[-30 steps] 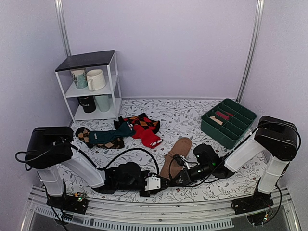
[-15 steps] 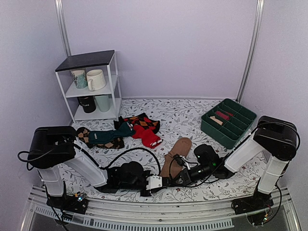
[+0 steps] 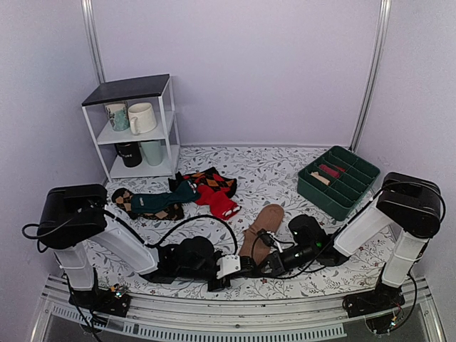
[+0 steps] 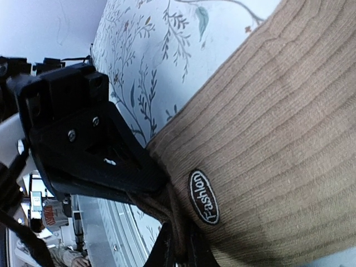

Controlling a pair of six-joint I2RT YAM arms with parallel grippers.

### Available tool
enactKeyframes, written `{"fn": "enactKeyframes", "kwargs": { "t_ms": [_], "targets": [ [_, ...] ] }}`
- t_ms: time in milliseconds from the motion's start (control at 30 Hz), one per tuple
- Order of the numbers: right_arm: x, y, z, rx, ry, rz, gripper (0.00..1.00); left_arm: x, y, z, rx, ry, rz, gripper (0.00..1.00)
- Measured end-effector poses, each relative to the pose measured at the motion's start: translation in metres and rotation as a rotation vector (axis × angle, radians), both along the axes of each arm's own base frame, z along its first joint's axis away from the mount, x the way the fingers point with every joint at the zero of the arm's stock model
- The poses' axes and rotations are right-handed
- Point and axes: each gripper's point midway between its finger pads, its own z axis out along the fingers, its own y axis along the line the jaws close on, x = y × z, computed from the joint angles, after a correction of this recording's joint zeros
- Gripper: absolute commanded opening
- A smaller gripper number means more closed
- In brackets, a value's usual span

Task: Roll the socks
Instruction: Roll a pair of socks at the center of the board.

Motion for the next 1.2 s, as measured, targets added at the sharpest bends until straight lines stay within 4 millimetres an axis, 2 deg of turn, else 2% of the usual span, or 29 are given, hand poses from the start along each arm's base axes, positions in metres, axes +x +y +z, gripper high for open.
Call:
{"fn": "enactKeyframes", "kwargs": {
  "t_ms": [300,433,500,600,733,867,967,1200],
  "targets": [
    [-0.006,-0.019,0.023,0.036,-0.192,0.021,0.36,-0.015,-0.003,0.0,0.069,0.35,0.022,0.0],
    [-0.007,-0.027,0.05,0.117,-0.386,0.019,0.44,-0.015,-0.001,-0.002,0.089,0.496,0.037,0.0],
    [-0.016,-0.03,0.066,0.168,-0.527,0.04,0.46,-0.013,0.001,-0.002,0.087,0.56,0.042,0.0],
    [-0.03,-0.025,0.076,0.2,-0.69,0.09,0.47,-0.013,0.004,-0.003,0.083,0.629,0.044,0.0],
    [-0.043,-0.017,0.067,0.165,-0.859,0.157,0.48,-0.012,0.004,-0.004,0.077,0.687,0.045,0.0],
    [-0.055,-0.013,0.035,0.066,-0.974,0.272,0.48,-0.011,0.004,-0.005,0.074,0.728,0.039,0.0],
    [-0.05,-0.012,0.02,0.001,-1.035,0.305,0.48,-0.011,0.004,-0.005,0.073,0.74,0.036,0.0],
    [-0.033,-0.007,0.027,-0.051,-1.184,0.289,0.48,-0.011,0.005,-0.004,0.07,0.747,0.03,0.0]
  ]
}}
